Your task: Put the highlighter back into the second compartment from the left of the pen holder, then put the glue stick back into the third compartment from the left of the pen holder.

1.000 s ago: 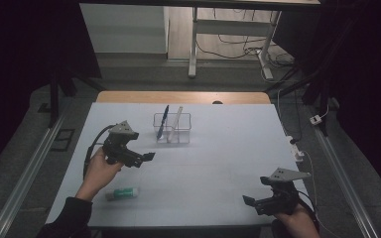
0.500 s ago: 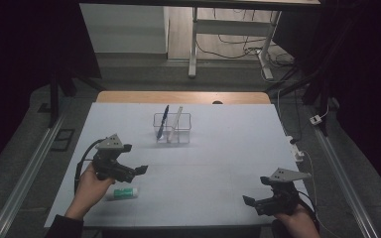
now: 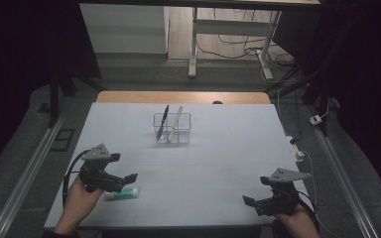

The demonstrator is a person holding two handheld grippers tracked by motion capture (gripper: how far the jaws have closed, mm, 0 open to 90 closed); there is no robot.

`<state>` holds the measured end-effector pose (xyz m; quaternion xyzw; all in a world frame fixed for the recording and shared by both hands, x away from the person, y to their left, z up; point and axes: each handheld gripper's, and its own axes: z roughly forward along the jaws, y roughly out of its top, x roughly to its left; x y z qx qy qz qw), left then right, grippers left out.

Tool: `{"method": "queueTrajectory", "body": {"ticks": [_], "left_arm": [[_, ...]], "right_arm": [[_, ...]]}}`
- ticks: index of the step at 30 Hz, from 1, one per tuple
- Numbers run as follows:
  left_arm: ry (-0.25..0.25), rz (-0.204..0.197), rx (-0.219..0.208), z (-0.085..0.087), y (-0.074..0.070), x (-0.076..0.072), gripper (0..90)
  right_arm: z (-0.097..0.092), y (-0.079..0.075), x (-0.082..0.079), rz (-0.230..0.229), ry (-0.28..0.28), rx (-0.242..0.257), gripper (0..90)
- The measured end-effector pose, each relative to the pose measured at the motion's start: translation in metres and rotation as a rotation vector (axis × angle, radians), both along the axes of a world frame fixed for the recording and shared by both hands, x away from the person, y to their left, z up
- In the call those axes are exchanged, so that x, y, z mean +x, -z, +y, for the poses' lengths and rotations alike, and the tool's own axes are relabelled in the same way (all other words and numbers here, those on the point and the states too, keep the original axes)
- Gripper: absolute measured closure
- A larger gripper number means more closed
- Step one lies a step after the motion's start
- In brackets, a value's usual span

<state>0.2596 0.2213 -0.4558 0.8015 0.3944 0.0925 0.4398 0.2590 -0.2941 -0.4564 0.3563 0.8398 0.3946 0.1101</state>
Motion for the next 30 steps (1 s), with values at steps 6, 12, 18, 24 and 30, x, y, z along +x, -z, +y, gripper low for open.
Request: {"method": "queueTrajectory", "body": {"ticks": [6, 12, 18, 24, 30], "left_arm": [[-0.025, -0.008, 0.029, 0.004, 0.005, -0.009, 0.0], [-0.051, 0.01, 0.051, 0.012, 0.009, -0.017, 0.0], [-0.076, 0.048, 0.098, 0.015, 0.011, -0.023, 0.0], [-0.083, 0.06, 0.131, 0.023, 0.012, -0.03, 5.9], [-0.107, 0.09, 0.139, 0.039, 0.017, -0.033, 38.6]], "right_arm": [[0.0, 0.0, 0.0, -0.001, -0.002, 0.003, 3.6], [0.0, 0.0, 0.0, 0.003, -0.001, -0.003, 3.6], [0.0, 0.0, 0.0, 0.002, -0.006, 0.0, 3.6], [0.0, 0.0, 0.0, 0.001, -0.005, -0.001, 3.6], [0.001, 0.0, 0.0, 0.002, -0.004, 0.0, 3.6]]}}
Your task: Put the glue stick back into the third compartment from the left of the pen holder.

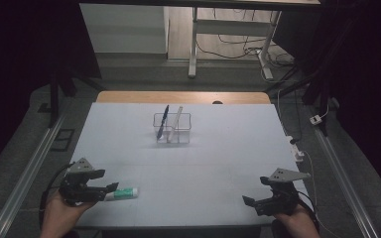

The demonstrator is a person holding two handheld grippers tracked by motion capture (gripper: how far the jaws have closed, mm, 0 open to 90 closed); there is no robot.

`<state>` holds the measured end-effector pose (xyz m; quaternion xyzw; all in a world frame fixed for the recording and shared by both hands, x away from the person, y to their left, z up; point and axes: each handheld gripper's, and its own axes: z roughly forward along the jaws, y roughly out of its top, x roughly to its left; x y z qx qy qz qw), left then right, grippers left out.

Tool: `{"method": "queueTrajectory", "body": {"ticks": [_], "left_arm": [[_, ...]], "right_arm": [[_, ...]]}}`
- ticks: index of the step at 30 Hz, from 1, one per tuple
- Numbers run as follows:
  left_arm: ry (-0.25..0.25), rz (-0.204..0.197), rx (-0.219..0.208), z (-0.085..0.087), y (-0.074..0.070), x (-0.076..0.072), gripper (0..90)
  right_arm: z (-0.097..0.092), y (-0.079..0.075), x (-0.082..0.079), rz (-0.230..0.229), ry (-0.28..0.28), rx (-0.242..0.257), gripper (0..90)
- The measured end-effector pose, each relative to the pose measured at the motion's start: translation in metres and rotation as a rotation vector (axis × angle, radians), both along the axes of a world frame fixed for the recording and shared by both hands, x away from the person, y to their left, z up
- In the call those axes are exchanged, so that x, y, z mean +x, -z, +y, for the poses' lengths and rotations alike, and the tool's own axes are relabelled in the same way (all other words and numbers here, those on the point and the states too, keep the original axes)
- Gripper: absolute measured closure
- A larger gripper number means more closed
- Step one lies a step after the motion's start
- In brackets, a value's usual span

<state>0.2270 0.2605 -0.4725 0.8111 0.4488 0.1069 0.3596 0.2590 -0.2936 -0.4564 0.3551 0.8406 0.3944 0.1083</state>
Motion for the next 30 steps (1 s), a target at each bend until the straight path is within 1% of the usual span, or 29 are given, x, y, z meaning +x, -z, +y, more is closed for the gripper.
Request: {"method": "queueTrajectory", "body": {"ticks": [2, 3, 5, 9, 10, 11, 14, 17, 18, 21, 23, 27, 29, 30], "left_arm": [[-0.003, 0.005, 0.026, 0.004, 0.001, -0.002, 51.2], [-0.007, 0.011, 0.034, 0.005, 0.002, -0.003, 54.1], [0.0, 0.029, 0.042, 0.009, 0.005, -0.003, 63.1], [0.013, 0.075, 0.081, 0.014, 0.012, -0.003, 75.8], [0.021, 0.09, 0.099, 0.016, 0.014, -0.002, 79.0], [0.019, 0.109, 0.104, 0.016, 0.016, -0.001, 82.0], [0.034, 0.156, 0.119, 0.02, 0.021, 0.0, 87.9], [0.038, 0.193, 0.13, 0.022, 0.025, 0.001, 88.5], [0.031, 0.203, 0.128, 0.022, 0.027, 0.002, 88.6], [0.037, 0.239, 0.161, 0.021, 0.031, 0.003, 88.6], [0.046, 0.26, 0.178, 0.02, 0.034, 0.004, 88.6], [0.073, 0.298, 0.197, 0.015, 0.038, 0.006, 88.6], [0.085, 0.314, 0.2, 0.013, 0.04, 0.007, 88.6], [0.091, 0.321, 0.194, 0.011, 0.041, 0.008, 88.6]], "right_arm": [[0.0, 0.0, 0.0, 0.0, 0.0, 0.0, 3.6], [0.0, 0.0, 0.0, 0.001, 0.0, 0.0, 3.6], [0.0, 0.0, 0.0, 0.0, 0.0, 0.0, 3.6], [0.0, 0.0, 0.0, 0.0, 0.0, 0.0, 3.6], [0.0, 0.0, 0.0, 0.0, -0.002, 0.0, 3.6], [0.0, 0.0, 0.0, 0.0, -0.003, 0.0, 3.6], [0.0, 0.0, 0.0, -0.001, -0.002, -0.002, 3.6], [0.0, 0.0, 0.0, -0.001, -0.003, 0.0, 3.6], [0.0, 0.0, 0.0, 0.0, -0.003, 0.0, 3.6], [0.0, 0.0, 0.0, -0.002, -0.004, -0.002, 3.6], [0.001, 0.0, 0.0, -0.001, -0.004, -0.003, 3.6], [0.001, 0.0, 0.0, -0.001, -0.005, -0.003, 3.6], [0.0, 0.0, 0.0, 0.0, -0.005, -0.003, 3.6], [0.001, 0.0, 0.0, 0.0, -0.005, -0.003, 3.6]]}}
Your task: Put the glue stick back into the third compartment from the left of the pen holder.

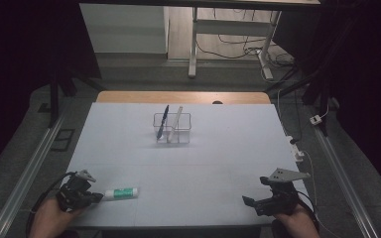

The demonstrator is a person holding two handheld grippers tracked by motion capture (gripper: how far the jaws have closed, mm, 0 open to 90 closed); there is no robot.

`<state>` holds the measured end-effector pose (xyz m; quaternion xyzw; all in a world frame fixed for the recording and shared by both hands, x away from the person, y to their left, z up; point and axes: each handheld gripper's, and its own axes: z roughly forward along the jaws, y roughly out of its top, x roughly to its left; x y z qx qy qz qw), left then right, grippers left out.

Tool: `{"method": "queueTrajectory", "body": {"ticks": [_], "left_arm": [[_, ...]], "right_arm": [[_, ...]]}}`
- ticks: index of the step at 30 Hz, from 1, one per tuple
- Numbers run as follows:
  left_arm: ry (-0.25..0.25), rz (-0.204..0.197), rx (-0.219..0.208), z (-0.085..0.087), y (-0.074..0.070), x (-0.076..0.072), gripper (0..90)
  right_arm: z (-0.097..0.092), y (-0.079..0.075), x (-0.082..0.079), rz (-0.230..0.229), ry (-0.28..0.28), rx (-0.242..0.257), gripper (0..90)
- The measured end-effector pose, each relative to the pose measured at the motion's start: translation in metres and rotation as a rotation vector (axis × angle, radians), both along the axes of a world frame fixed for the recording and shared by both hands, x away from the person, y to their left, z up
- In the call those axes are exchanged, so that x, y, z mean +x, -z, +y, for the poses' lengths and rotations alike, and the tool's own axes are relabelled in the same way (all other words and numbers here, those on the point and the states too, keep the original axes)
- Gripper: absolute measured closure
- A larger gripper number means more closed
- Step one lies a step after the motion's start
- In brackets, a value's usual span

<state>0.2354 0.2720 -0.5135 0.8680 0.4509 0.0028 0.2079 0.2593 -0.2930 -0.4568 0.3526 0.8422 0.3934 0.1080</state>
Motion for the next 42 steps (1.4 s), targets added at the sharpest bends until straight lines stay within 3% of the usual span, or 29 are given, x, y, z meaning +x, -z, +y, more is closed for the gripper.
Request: {"method": "queueTrajectory", "body": {"ticks": [7, 17, 28, 42], "left_arm": [[0.021, 0.013, -0.003, -0.01, 0.002, 0.007, 88.6], [0.094, 0.022, 0.017, -0.041, 0.002, 0.025, 88.6], [0.112, -0.021, 0.031, -0.058, 0.0, 0.042, 88.6], [0.14, -0.039, -0.009, -0.075, -0.001, 0.058, 88.5]], "right_arm": [[0.0, 0.0, 0.0, 0.001, 0.0, -0.004, 3.6], [0.001, 0.0, 0.0, 0.003, 0.0, -0.01, 3.6], [0.0, 0.0, 0.001, 0.007, 0.0, -0.013, 3.6], [0.0, 0.0, 0.001, 0.008, 0.001, -0.007, 3.6]]}}
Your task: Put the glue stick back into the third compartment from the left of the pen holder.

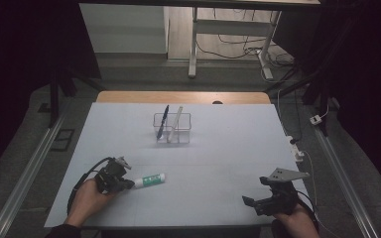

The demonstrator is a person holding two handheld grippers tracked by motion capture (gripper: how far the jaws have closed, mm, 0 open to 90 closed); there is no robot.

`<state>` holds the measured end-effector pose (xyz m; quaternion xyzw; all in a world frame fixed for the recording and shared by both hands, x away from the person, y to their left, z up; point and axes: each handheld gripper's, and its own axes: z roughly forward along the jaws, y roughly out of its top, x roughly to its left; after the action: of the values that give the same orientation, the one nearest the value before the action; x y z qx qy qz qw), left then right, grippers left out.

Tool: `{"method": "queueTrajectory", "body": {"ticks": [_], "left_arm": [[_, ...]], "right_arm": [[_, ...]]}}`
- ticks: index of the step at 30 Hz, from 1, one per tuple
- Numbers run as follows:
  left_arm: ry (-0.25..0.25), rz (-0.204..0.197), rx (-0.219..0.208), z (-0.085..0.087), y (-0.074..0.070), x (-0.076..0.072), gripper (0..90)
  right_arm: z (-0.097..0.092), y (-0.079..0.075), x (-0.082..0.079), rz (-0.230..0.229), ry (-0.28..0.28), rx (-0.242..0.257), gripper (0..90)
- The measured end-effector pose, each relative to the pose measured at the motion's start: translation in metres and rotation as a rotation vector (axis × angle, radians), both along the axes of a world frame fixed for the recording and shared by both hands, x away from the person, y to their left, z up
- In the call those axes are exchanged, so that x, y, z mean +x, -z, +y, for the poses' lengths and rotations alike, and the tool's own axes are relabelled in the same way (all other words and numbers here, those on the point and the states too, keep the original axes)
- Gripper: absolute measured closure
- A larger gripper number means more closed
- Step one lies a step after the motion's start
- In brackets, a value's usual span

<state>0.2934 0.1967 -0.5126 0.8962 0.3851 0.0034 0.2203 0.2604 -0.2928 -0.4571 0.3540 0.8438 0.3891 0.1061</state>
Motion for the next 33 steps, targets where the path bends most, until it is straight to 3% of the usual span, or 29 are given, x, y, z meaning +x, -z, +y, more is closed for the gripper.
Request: {"method": "queueTrajectory", "body": {"ticks": [27, 33], "left_arm": [[0.103, -0.032, -0.018, -0.066, 0.0, 0.026, 88.5], [0.1, -0.045, 0.0, -0.065, -0.004, 0.028, 86.4]], "right_arm": [[0.0, 0.0, 0.0, 0.001, 0.003, 0.006, 3.6], [-0.001, 0.0, -0.001, -0.002, 0.003, 0.007, 3.6]]}}
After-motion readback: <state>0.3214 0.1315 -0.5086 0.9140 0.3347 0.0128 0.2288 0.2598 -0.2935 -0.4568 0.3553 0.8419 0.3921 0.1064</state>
